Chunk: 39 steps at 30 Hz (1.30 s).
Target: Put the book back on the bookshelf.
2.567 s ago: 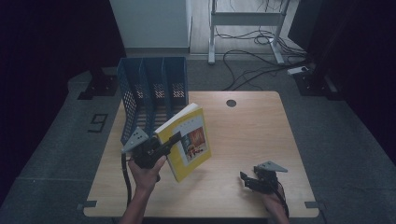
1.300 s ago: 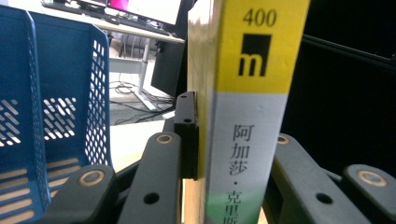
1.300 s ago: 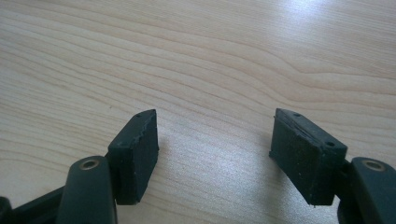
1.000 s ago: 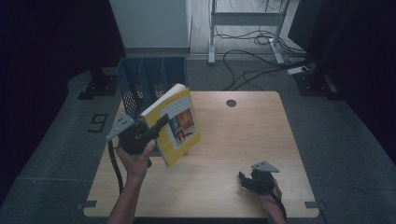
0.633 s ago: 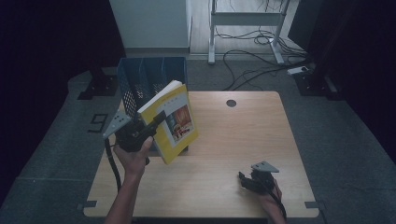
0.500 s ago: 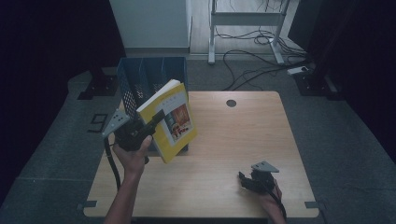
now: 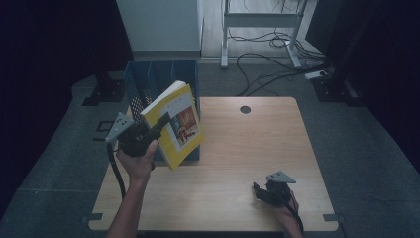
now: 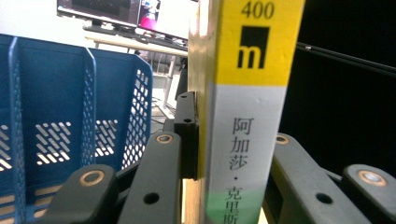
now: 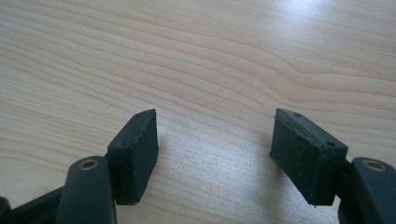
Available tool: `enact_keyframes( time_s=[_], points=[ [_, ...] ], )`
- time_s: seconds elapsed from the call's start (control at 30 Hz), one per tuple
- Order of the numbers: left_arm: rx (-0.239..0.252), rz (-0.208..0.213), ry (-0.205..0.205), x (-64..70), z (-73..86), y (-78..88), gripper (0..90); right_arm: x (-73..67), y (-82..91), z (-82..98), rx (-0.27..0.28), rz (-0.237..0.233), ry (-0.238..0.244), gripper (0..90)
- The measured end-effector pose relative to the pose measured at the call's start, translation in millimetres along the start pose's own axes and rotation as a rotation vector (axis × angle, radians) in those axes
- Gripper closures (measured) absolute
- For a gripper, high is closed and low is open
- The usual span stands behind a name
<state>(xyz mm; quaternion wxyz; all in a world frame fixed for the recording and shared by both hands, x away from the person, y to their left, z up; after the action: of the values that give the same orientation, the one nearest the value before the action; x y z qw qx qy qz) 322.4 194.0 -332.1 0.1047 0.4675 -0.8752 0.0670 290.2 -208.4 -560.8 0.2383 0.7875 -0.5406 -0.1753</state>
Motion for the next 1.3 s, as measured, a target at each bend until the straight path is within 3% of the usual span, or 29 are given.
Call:
enact_keyframes(
  time_s=[1.3],
  points=[
    [0.004, -0.113, -0.012, -20.6, 2.2, -23.0, 75.6, 0.0, 0.0, 0.0, 0.0, 0.0, 0.001, 31.2]
  ],
)
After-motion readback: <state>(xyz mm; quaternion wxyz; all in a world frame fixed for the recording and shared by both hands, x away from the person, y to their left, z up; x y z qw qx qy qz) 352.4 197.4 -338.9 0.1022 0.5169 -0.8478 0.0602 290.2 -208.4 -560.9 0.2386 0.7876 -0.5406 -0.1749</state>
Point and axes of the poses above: each handheld gripper's, and its own axes: y roughly backward along the jaws, z roughly out of its underside, x roughly to its right, the point moved 1 cm from there along -y, roughly forward along the jaws, and after that the axes turned 6 degrees about x, right-handed, at the moved point
